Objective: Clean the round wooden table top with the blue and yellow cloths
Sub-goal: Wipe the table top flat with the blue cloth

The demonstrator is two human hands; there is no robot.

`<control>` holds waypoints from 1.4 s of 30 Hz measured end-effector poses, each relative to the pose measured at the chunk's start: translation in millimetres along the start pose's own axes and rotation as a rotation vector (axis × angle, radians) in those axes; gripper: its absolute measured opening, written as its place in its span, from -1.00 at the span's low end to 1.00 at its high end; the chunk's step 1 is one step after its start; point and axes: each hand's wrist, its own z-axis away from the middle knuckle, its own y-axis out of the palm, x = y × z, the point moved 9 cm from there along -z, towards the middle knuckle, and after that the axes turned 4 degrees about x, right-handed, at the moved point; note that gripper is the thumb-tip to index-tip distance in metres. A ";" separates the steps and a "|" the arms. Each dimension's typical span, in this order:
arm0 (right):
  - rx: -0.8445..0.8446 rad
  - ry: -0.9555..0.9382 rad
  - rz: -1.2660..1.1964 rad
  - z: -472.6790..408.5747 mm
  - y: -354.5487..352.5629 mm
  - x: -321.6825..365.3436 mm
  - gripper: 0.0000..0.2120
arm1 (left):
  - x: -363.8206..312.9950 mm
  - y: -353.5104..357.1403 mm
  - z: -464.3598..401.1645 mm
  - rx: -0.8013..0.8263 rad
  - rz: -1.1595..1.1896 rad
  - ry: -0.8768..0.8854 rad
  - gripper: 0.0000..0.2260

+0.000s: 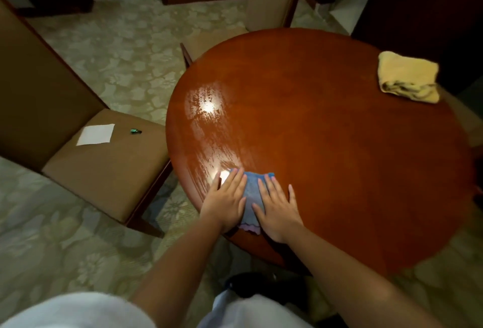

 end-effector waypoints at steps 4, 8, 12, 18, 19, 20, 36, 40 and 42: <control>0.037 0.038 0.018 45.0 16.6 -30.5 -0.20 | -46.6 2.0 7.9 0.010 -0.060 0.145 -0.48; 0.096 0.037 0.060 76.6 29.5 -36.6 -0.02 | -60.3 3.4 14.4 0.000 -0.086 0.184 -0.50; 0.103 0.045 0.096 74.3 35.2 -13.8 -0.24 | -43.4 12.7 30.1 0.009 -0.080 0.167 -0.47; 0.081 0.003 0.098 58.1 34.9 30.6 -0.27 | 5.7 23.6 45.0 0.111 -0.062 0.065 -0.42; 0.067 0.003 0.088 57.2 34.8 32.4 -0.28 | 3.9 24.2 43.3 0.072 -0.067 0.096 -0.38; 0.059 0.006 0.086 57.5 34.8 31.3 -0.30 | -0.9 23.7 41.7 0.052 -0.085 0.124 -0.36; 0.012 0.520 -0.150 165.0 43.0 -110.8 -0.35 | -190.7 -13.1 -2.1 -0.004 -0.244 0.534 -0.49; -0.018 0.612 -0.201 172.7 48.0 -130.2 -0.31 | -211.2 -16.0 -9.8 0.006 -0.248 0.580 -0.49; -0.012 0.643 -0.231 175.4 47.2 -146.9 -0.32 | -222.0 -18.2 -14.8 0.012 -0.237 0.588 -0.49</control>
